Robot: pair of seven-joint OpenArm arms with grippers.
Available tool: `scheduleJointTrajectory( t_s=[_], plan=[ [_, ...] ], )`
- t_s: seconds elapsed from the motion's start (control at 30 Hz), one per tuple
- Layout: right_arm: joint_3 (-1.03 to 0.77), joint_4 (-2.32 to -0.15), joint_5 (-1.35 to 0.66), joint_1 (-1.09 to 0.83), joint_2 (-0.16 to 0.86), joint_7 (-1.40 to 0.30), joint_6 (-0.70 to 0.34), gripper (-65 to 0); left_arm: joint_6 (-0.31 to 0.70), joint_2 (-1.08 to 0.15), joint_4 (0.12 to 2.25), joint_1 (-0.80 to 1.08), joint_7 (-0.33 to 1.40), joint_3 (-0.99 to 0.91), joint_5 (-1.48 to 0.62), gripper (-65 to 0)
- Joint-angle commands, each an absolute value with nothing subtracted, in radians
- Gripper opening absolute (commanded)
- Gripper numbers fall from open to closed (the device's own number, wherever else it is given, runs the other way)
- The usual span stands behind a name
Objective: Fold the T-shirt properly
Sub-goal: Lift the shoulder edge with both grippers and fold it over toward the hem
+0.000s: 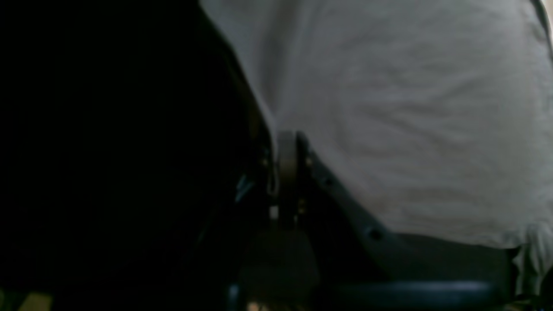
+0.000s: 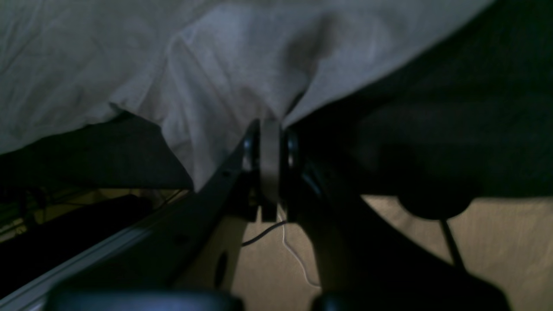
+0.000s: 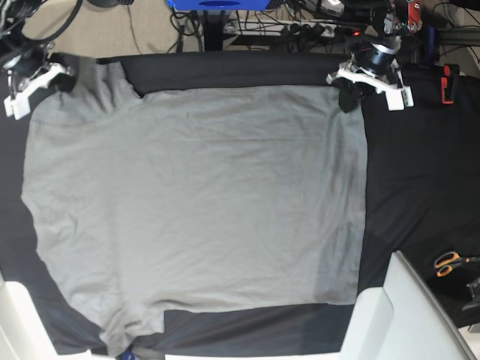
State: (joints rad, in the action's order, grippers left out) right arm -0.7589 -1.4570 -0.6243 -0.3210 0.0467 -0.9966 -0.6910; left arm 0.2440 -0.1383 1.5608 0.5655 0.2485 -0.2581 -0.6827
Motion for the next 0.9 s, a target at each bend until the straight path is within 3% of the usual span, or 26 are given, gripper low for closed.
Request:
scheduleJointTrajectory(
  t_s=[0.0, 0.2, 0.43, 0.53, 0.87],
  plan=[
    [-0.763, -1.477, -0.639, -0.308, 0.061, -0.998, -0.698, -64.5, 0.252, -0.143, 1.578, 0.575, 0.242, -0.262, -0.690, -65.0],
    [-0.760, -1.481, -0.639, -0.265, 0.087, -1.012, -0.698, -64.5, 0.252, -0.142, 1.580, 0.522, 0.354, -0.266, -0.690, -65.0],
    [-0.760, -1.477, -0.639, -0.174, 0.131, -1.056, -0.698, -64.5, 0.248, -0.142, 1.590, 0.484, 0.352, -0.275, -0.690, -65.0],
    [-0.760, -1.471, -0.639, -0.137, 0.148, -1.058, -0.698, -64.5, 0.200, -0.139, 1.606, 0.463, 0.352, -0.294, -0.690, -65.0],
    [-0.760, -1.230, -0.638, 0.022, 0.229, -1.050, -0.698, -64.5, 0.185, -0.143, 1.604, 0.369, 0.418, -0.294, -0.690, -65.0]
  ],
)
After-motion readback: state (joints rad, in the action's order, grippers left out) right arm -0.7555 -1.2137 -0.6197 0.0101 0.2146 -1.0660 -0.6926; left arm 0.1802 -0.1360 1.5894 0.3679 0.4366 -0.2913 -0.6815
